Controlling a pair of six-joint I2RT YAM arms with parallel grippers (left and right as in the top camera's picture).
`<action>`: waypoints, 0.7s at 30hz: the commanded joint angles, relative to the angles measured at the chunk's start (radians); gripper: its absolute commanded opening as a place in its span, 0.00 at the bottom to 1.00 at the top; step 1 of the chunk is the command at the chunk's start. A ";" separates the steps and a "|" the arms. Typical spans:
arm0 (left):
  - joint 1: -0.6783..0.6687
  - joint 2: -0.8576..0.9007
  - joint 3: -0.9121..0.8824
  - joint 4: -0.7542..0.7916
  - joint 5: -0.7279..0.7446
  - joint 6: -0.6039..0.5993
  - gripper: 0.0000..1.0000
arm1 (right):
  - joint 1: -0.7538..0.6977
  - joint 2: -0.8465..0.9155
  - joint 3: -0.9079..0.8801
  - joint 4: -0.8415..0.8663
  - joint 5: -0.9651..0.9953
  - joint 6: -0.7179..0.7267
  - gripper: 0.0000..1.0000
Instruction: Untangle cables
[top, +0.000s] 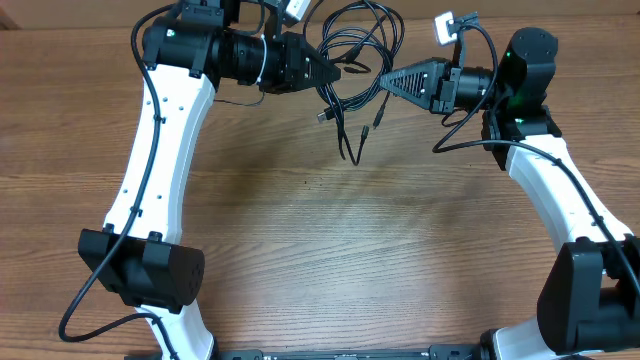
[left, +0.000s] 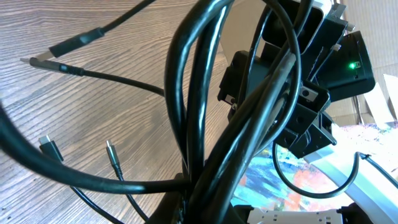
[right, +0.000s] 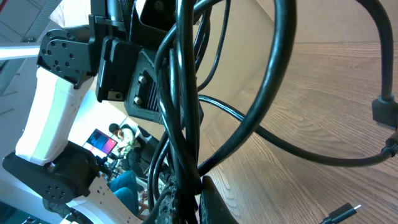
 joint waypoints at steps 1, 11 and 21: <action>0.038 0.009 0.006 0.003 0.011 0.008 0.05 | -0.006 -0.025 0.019 0.003 -0.003 -0.008 0.04; 0.080 0.009 0.006 -0.023 0.000 0.010 0.04 | -0.007 -0.025 0.019 0.003 0.001 -0.009 0.04; 0.086 0.009 0.006 -0.023 -0.004 0.009 0.04 | -0.013 -0.025 0.019 0.003 0.001 -0.008 0.04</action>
